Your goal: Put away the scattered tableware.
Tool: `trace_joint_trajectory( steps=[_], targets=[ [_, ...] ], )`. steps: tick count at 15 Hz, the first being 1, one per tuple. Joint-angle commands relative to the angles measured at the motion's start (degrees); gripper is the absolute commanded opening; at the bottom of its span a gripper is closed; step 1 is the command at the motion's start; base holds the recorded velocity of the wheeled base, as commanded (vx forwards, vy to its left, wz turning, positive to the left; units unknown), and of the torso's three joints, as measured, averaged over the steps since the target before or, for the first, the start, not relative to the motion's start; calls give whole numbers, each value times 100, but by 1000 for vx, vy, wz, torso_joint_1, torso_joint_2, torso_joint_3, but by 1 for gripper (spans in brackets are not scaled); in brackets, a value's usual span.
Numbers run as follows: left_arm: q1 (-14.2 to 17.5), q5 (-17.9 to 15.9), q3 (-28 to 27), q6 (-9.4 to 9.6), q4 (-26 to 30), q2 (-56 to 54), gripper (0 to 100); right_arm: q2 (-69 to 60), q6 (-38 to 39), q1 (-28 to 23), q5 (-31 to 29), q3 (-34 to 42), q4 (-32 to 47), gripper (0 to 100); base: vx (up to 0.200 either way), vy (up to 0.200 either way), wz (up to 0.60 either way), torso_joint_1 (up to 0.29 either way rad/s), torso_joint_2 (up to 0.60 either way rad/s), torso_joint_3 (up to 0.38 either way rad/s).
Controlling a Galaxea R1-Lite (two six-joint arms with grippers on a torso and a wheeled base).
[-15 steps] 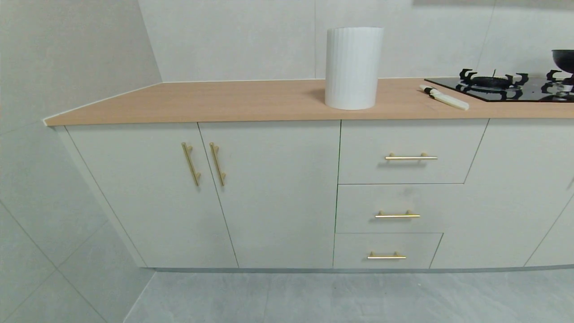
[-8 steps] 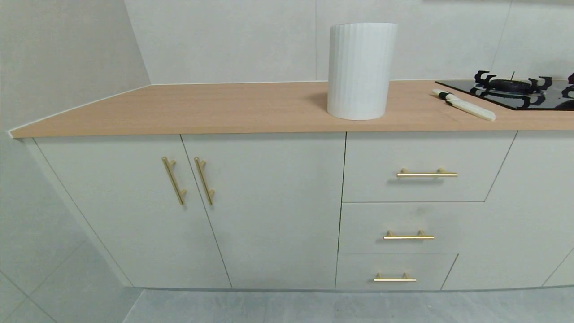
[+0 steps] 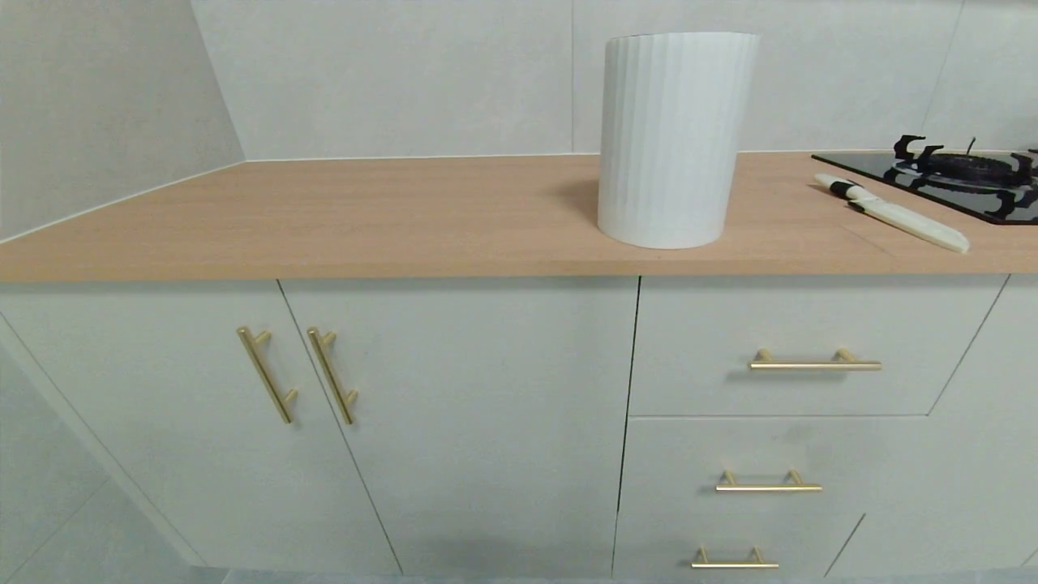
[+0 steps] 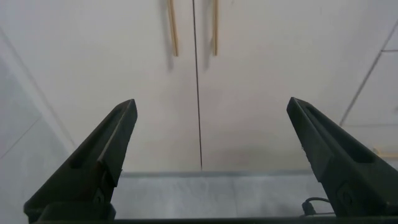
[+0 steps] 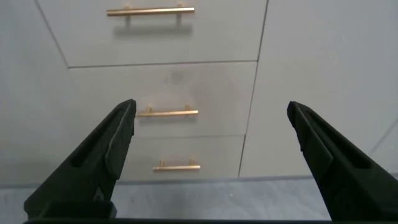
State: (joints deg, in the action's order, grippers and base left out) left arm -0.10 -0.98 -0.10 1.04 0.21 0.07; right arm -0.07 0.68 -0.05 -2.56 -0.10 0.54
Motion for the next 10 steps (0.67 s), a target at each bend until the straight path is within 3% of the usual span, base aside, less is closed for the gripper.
trace_joint_trajectory(
  steps=[1,8,10],
  targets=[
    [1,1,1,2,-3,1,100,7,2,-4,1,1,-1,100,200,0,0,2,2,2],
    [1,1,1,2,-3,1,100,7,2,-4,1,1,-1,100,200,0,0,1,0,4],
    [1,1,1,-7,-3,1,100,7,2,-4,1,1,-1,100,0,0,0,0,0,0]
  ],
)
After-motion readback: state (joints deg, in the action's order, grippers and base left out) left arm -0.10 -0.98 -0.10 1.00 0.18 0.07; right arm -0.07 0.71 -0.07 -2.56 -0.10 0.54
